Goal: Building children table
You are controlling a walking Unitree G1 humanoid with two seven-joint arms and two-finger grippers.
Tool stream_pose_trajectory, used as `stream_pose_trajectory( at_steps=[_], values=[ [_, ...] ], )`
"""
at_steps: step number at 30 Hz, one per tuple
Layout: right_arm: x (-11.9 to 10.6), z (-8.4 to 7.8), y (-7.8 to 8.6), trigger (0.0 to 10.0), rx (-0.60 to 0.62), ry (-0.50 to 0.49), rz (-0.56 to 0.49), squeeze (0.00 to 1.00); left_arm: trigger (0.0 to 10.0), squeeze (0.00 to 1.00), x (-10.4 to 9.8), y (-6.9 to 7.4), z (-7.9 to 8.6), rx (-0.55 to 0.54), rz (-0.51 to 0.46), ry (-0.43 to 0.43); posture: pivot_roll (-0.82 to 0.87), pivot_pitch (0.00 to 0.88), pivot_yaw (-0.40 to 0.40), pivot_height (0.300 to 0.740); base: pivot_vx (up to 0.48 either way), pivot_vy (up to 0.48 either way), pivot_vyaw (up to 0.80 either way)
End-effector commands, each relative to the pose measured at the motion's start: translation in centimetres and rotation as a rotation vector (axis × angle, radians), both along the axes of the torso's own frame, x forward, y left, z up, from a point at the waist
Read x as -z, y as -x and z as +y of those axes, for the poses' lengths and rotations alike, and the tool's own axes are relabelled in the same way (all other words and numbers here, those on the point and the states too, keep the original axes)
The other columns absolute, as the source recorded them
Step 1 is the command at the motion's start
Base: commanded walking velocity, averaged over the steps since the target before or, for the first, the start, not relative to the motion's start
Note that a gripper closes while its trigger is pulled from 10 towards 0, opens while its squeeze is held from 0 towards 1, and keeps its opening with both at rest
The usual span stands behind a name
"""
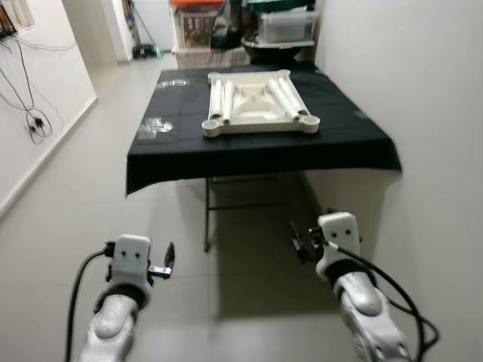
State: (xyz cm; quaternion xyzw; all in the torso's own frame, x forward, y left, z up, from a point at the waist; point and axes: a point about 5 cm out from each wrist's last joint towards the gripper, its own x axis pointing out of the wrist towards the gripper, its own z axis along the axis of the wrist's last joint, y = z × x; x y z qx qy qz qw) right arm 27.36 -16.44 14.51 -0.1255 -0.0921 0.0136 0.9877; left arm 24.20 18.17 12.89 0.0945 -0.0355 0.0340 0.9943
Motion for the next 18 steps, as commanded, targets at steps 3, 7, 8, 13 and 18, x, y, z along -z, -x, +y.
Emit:
stream_pose_trajectory(
  at_steps=[3, 7, 8, 13, 18],
  values=[
    [-1.8, -0.6, 0.1, 10.0, 0.025, 0.003, -0.113, 0.00, 10.0, 0.00, -0.9, 0.6, 1.0, -0.068, -0.031, -0.074, -0.08, 0.000, 0.023, 0.740, 0.000, 0.000, 0.00],
    [-1.9, -1.0, 0.4, 10.0, 0.028, -0.026, -0.126, 0.00, 10.0, 0.00, -0.8, 0.9, 1.2, -0.066, 0.007, -0.001, -0.07, 0.000, 0.019, 0.740, 0.000, 0.000, 0.00],
    [-1.4, -1.0, 0.6, 10.0, 0.016, -0.029, -0.101, 0.00, 10.0, 0.00, -0.5, 1.1, 1.1, -0.065, 0.031, 0.013, -0.06, 0.000, 0.015, 0.740, 0.000, 0.000, 0.00],
    [1.6, -0.2, 0.7, 10.0, -0.029, -0.030, 0.072, 0.00, 10.0, 0.00, 1.0, 1.8, 0.9, -0.068, 0.120, -0.015, -0.05, 0.000, 0.008, 0.740, 0.000, 0.000, 0.00],
    [3.3, 0.2, 0.5, 10.0, -0.013, -0.075, 0.197, 0.00, 10.0, 0.00, 1.2, 2.1, 0.7, -0.041, 0.132, -0.067, -0.04, 0.000, 0.005, 0.740, 0.000, 0.000, 0.00]
  ],
)
